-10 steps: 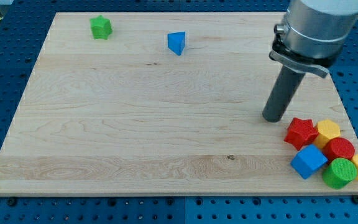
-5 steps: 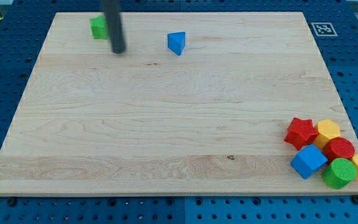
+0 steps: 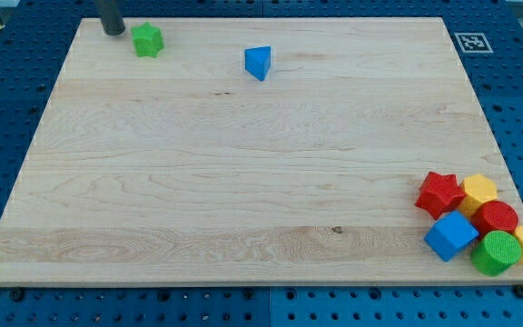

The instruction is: Keep green star on left side of blue triangle

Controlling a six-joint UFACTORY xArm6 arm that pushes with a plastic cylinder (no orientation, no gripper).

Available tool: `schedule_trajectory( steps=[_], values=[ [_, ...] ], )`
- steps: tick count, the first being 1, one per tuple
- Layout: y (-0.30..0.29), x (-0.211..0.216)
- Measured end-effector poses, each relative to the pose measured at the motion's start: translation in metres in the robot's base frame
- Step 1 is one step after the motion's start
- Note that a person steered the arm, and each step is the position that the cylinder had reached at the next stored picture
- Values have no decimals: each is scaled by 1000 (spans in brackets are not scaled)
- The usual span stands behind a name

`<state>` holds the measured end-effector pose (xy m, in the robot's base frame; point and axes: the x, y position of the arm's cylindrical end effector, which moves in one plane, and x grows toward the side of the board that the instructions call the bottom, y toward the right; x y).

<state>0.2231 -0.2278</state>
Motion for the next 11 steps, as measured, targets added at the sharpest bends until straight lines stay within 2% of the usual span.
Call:
schedule_trajectory(
  steps=[3, 7, 11],
  values=[
    [1, 20],
    [121, 29],
    [157, 41]
  ],
)
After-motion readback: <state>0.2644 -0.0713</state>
